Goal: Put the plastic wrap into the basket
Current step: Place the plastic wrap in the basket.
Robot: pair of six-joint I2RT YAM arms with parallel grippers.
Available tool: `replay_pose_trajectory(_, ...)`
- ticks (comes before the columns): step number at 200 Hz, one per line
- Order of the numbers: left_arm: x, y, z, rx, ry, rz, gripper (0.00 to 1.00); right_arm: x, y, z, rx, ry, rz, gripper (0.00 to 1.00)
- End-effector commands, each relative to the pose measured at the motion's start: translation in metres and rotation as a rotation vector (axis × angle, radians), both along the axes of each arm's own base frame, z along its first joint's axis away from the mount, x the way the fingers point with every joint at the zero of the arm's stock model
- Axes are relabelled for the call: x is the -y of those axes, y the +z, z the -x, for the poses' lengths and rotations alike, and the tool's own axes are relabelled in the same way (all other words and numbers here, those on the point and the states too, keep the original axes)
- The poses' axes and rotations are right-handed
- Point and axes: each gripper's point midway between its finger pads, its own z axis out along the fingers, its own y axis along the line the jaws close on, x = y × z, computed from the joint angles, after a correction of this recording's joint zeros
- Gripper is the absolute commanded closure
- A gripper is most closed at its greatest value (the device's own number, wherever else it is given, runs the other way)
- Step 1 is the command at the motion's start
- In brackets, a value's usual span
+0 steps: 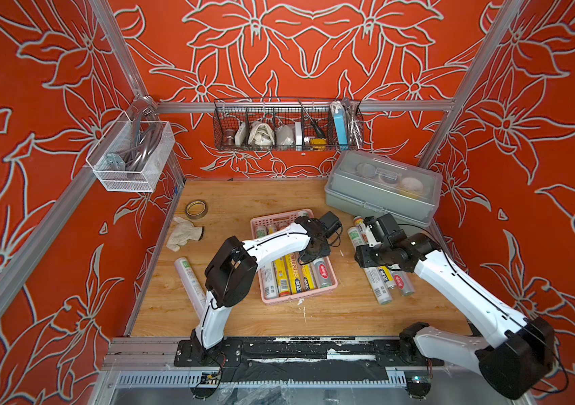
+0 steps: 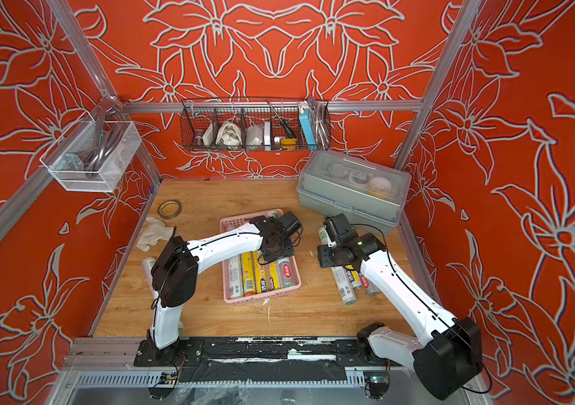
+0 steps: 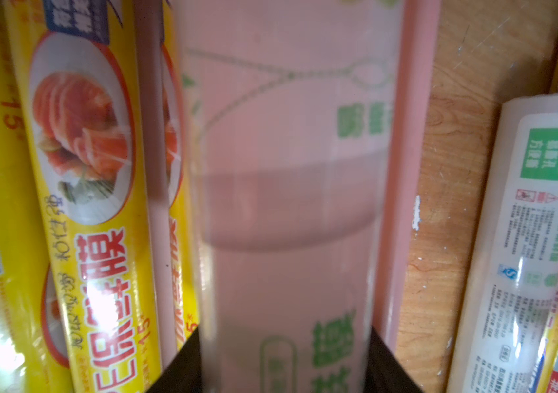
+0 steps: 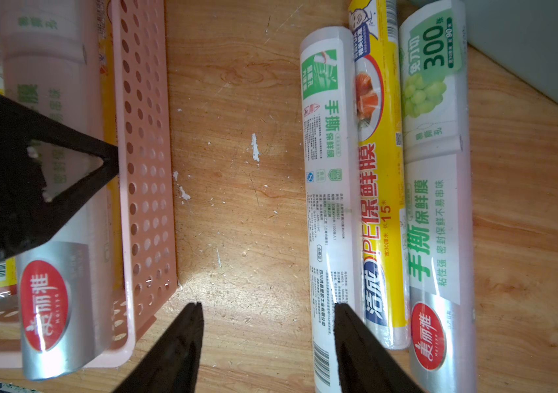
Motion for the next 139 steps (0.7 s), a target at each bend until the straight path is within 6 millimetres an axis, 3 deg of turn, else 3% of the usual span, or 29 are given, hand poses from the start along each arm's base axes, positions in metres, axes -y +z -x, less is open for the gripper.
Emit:
replay_pose_trajectory(1,0.006,0.011,-0.003,0.028,-0.019,0.026,0.61,0.004,0.0,0.006,-0.007,0.005,0.006,0.38)
replay_pose_trajectory(47,0.015,0.0,-0.008,-0.019,-0.098,0.013,0.57,0.005,-0.001,0.008,-0.012,0.009,0.009,0.38)
replay_pose_trajectory(98,0.005,-0.016,-0.007,-0.068,-0.087,-0.032,0.53,0.004,0.004,0.009,0.0,0.01,-0.005,0.38)
replay_pose_trajectory(139,0.0,-0.015,-0.01,-0.064,-0.081,-0.061,0.49,0.002,0.0,0.009,-0.019,0.011,-0.007,0.38)
